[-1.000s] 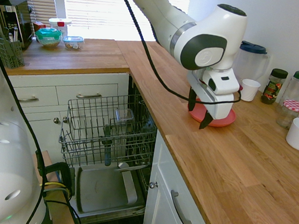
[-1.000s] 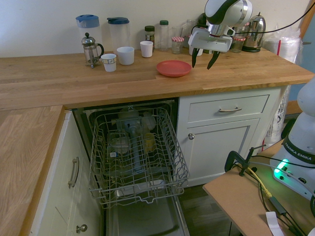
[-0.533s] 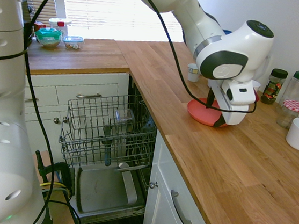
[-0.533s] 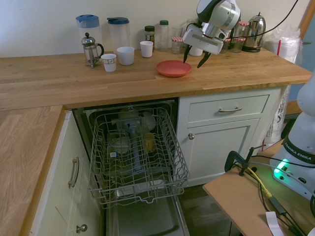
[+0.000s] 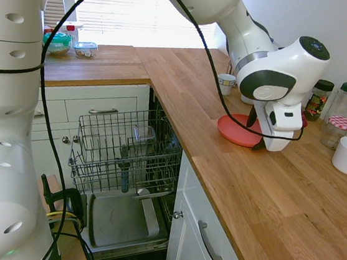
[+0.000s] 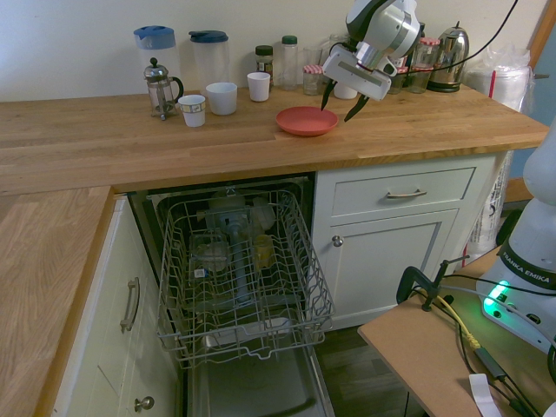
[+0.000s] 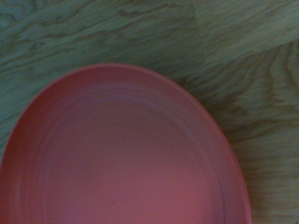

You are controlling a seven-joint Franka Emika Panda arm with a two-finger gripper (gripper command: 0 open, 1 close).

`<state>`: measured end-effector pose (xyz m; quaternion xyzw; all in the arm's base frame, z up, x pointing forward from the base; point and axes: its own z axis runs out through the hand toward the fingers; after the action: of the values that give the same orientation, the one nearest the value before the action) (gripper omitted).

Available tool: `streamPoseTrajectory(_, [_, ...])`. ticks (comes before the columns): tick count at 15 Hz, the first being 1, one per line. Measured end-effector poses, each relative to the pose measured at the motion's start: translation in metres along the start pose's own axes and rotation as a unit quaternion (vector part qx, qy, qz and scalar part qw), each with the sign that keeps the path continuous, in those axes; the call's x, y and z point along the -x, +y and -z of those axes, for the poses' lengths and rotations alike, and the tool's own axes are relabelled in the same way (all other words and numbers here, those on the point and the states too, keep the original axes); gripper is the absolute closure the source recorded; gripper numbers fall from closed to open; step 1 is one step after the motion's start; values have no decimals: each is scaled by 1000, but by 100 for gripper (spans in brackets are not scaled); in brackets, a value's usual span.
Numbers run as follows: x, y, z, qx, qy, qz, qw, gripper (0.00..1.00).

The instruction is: Put the plate in the dishwasher

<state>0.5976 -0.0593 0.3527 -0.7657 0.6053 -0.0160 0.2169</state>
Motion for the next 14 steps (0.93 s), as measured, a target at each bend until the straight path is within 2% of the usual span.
streamPoseTrajectory(4, [-6,1,-15,-7,15,-5,1000,0])
streamPoseTrajectory(5, [-7,1,-17,-7,16,-6,1000,100])
streamPoseTrajectory(14, [-3,-3,-24,-13,8,-8,1000,100])
